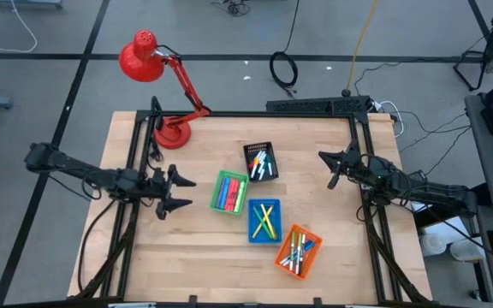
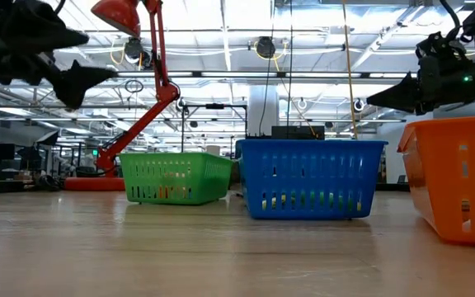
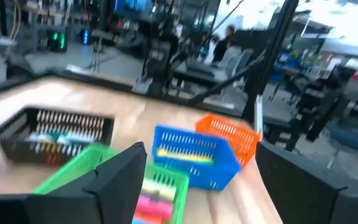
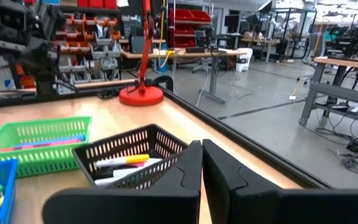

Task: Pick & Place Markers
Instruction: Return to Home Position

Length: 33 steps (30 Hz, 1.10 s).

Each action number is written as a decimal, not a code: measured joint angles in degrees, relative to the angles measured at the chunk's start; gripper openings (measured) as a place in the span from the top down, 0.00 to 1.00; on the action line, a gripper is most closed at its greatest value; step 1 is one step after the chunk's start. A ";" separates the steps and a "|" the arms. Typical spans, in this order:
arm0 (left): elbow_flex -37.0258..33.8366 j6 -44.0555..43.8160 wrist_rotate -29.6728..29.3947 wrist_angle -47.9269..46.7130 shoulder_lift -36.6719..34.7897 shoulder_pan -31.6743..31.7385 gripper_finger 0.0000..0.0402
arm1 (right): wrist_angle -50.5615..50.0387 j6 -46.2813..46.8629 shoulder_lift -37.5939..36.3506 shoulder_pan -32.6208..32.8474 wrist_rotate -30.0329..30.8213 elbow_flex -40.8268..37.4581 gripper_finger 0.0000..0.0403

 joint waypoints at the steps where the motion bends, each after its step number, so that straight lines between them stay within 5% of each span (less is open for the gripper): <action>1: -0.01 -0.53 -0.27 -2.74 -1.47 0.00 0.23 | 0.12 0.00 -0.01 0.00 0.02 0.00 1.00; 12: -0.10 3.28 -3.95 -14.26 -14.51 0.00 0.25 | 0.05 0.00 0.01 -0.01 0.03 0.00 1.00; 33: -0.10 0.66 -3.96 -15.25 -14.06 0.00 0.24 | 0.04 0.00 0.01 0.00 0.03 -0.01 1.00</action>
